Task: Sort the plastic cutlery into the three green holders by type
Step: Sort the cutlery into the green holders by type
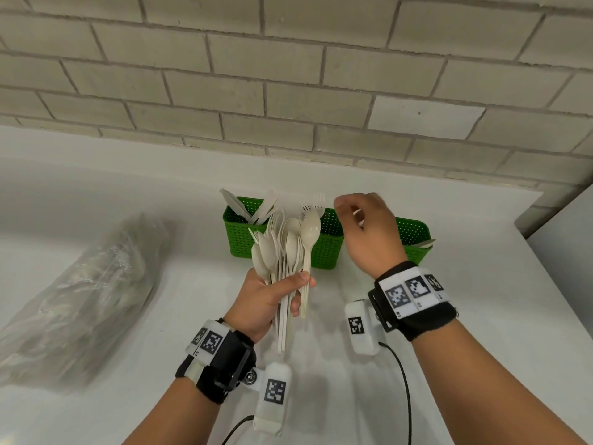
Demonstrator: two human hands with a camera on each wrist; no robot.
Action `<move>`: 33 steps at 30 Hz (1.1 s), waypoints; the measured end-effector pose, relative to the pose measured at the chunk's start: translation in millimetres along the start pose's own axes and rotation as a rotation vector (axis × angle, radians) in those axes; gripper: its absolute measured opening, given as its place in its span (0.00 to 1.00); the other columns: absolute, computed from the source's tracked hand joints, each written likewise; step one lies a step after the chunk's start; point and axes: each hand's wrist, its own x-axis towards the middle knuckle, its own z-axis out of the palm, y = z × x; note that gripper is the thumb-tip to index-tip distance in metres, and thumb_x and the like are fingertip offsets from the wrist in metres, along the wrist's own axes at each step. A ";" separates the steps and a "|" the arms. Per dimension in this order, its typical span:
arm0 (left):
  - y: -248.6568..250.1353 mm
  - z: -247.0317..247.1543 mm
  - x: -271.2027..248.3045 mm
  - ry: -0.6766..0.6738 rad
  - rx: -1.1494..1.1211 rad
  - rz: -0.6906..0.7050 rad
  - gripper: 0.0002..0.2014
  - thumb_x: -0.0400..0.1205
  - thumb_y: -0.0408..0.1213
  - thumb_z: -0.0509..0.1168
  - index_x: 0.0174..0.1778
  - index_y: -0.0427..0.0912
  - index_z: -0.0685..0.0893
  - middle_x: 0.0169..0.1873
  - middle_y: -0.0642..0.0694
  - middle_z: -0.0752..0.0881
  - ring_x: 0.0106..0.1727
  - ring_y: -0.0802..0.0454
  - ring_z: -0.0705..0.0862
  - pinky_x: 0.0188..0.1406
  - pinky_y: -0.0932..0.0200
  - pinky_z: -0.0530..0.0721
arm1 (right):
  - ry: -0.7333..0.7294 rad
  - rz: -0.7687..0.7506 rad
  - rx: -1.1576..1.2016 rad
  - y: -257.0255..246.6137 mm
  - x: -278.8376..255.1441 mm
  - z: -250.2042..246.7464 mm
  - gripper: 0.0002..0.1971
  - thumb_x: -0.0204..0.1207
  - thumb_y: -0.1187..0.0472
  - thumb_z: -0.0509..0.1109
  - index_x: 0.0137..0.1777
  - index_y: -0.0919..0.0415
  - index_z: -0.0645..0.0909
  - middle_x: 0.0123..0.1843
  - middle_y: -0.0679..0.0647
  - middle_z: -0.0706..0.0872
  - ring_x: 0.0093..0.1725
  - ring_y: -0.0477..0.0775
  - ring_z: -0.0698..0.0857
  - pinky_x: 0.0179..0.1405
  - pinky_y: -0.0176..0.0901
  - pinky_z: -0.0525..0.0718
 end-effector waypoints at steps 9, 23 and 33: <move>0.4 -0.4 -2.8 0.002 0.067 0.023 0.04 0.74 0.33 0.72 0.41 0.45 0.91 0.41 0.36 0.89 0.23 0.44 0.77 0.21 0.59 0.77 | -0.031 0.301 0.842 -25.3 -18.7 -11.2 0.08 0.84 0.70 0.58 0.44 0.63 0.74 0.35 0.55 0.87 0.38 0.61 0.90 0.39 0.51 0.89; 1.3 4.9 -5.1 0.004 0.278 0.089 0.05 0.77 0.24 0.73 0.45 0.34 0.84 0.29 0.48 0.82 0.23 0.49 0.77 0.24 0.58 0.78 | -0.197 -0.059 -0.033 -23.4 -33.8 3.6 0.12 0.69 0.57 0.79 0.38 0.66 0.84 0.33 0.60 0.86 0.33 0.54 0.82 0.33 0.43 0.78; -1.8 6.0 -7.5 -0.045 0.294 0.046 0.05 0.77 0.26 0.72 0.47 0.35 0.85 0.27 0.48 0.85 0.25 0.50 0.78 0.28 0.56 0.79 | 0.084 -0.067 -0.048 -18.7 -19.3 -18.0 0.13 0.78 0.54 0.69 0.49 0.65 0.86 0.45 0.57 0.90 0.44 0.54 0.87 0.47 0.43 0.82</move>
